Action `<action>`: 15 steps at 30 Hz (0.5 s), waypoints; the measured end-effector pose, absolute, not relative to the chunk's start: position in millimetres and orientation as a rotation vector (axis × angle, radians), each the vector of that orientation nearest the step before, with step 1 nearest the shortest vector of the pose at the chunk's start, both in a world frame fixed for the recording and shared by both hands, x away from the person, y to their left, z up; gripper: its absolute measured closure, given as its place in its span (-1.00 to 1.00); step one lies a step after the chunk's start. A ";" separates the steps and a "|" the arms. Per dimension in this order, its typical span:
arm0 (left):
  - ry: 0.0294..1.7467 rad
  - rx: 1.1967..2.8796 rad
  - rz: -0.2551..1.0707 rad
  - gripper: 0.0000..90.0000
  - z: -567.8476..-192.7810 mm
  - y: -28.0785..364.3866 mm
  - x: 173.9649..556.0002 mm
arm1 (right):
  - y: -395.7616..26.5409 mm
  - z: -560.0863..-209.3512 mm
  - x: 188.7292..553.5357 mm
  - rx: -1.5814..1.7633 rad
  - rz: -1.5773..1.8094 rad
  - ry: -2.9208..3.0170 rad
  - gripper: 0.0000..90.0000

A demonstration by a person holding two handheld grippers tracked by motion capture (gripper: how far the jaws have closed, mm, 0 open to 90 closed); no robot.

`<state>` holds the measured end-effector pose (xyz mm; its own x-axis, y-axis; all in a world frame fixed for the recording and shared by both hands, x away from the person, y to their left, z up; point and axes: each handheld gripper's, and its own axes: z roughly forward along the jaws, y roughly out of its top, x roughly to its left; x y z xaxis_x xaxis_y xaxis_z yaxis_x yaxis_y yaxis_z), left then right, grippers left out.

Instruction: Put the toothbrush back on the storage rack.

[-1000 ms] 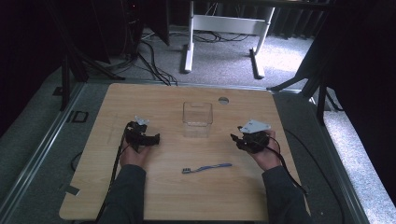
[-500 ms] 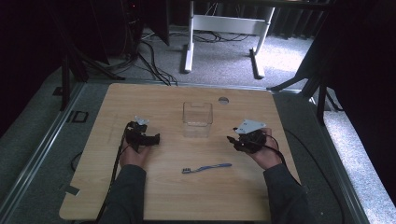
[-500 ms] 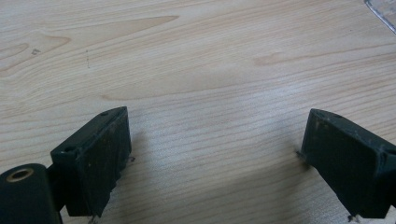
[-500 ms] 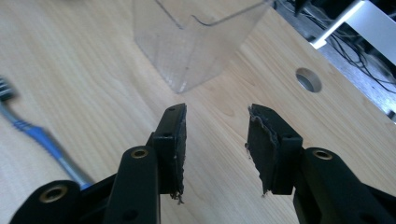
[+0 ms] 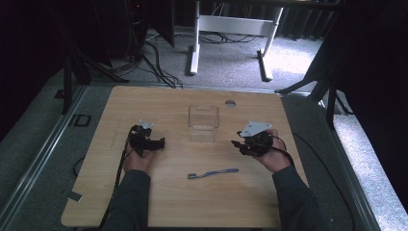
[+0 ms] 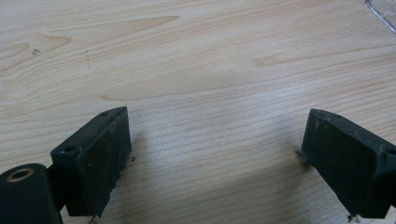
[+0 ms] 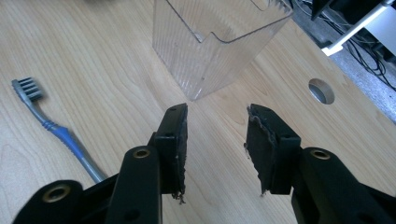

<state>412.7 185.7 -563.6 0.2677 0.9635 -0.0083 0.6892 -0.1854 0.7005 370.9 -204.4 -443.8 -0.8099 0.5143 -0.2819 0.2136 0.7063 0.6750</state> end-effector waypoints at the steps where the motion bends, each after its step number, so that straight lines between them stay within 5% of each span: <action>1: 1.488 1.950 0.598 -0.81 -563.6 185.7 412.7 | -204.4 -443.8 370.9 0.559 0.893 2.458 0.30; 15: 1.488 1.950 0.598 -0.81 -563.6 185.6 412.9 | -191.6 -438.9 374.2 0.498 0.887 2.516 0.30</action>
